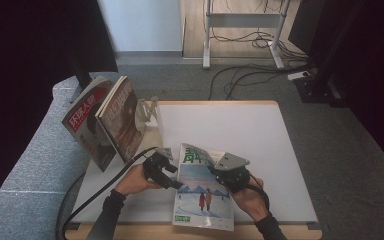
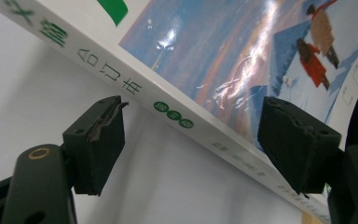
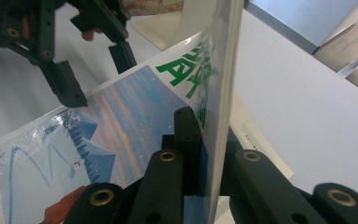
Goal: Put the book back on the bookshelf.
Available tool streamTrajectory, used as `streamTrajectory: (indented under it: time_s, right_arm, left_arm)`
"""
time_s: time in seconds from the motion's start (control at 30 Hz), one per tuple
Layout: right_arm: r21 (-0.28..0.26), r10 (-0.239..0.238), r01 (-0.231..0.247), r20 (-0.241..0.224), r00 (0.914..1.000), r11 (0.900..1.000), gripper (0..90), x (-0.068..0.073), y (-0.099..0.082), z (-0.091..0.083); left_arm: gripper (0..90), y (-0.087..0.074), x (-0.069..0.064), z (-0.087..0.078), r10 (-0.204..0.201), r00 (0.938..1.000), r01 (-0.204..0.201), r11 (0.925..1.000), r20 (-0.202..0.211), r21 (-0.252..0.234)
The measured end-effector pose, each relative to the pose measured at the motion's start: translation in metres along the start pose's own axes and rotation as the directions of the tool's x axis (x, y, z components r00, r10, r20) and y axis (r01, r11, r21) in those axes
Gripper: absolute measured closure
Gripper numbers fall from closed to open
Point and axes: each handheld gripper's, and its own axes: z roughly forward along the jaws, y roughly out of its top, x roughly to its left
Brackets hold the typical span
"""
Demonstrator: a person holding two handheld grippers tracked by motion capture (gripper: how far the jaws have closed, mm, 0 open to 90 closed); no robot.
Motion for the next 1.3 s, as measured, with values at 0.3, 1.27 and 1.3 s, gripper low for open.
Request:
streamTrajectory:
  time_s: [0.3, 1.27, 1.3]
  right_arm:
    - [0.002, -0.016, 0.016, -0.008, 0.9998, 0.9999, 83.2, 0.001, 0.001, -0.001]
    - [0.057, 0.073, -0.069, -0.061, 0.9955, 0.9960, 80.4, -0.019, -0.004, 0.003]
    - [0.057, 0.068, -0.064, -0.060, 0.9959, 0.9963, 80.4, -0.020, -0.003, 0.003]
  left_arm:
    - [29.5, 0.002, 0.000, 0.009, -0.010, 0.9964, 0.007, 0.9992, 0.084, 0.038]
    - [54.4, 0.007, -0.003, 0.001, -0.106, 0.9866, 0.099, 0.9935, 0.124, 0.056]
    - [54.7, 0.008, -0.003, 0.000, -0.106, 0.9872, 0.101, 0.9937, 0.119, 0.048]
